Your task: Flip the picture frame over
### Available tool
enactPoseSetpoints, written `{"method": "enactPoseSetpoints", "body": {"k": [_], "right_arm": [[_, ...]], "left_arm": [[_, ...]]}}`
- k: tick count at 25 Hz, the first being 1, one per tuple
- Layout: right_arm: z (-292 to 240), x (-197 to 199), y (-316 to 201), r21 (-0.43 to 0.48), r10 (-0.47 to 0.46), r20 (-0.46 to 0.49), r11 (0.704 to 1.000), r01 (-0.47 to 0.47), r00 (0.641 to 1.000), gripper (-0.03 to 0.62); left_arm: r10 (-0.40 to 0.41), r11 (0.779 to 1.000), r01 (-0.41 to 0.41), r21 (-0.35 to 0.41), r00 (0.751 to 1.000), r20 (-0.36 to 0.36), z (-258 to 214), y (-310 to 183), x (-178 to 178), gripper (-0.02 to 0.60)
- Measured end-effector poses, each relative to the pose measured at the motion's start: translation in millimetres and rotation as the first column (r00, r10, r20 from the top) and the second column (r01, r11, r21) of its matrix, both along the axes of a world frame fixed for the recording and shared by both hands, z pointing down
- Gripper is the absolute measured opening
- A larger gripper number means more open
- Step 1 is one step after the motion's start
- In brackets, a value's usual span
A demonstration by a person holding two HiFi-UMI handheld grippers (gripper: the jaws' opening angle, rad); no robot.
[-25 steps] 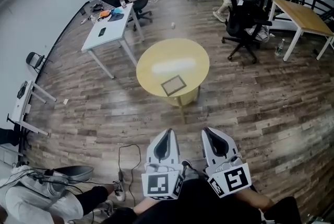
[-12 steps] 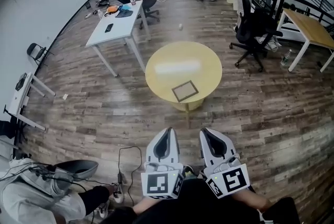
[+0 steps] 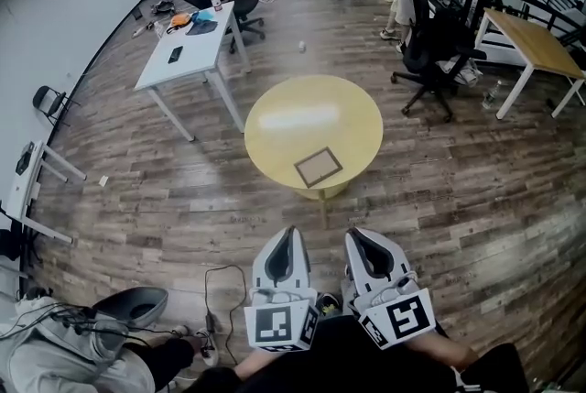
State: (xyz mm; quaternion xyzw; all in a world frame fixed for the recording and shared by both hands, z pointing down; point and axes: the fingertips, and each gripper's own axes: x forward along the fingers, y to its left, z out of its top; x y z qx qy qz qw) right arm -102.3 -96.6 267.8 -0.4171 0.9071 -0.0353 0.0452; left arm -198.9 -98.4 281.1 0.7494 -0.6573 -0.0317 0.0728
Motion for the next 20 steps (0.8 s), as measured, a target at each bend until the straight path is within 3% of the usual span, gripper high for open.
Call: {"method": "enactPoseSetpoints", "body": {"k": [20], "right_arm": [[-5,6,-204,0.012,0.002,0.031,1.000,-0.002,1.000,0.021]], "left_arm": [[0.002,1.000,-0.002,0.017,0.999,0.039,-10,-204,5,0.022]]}}
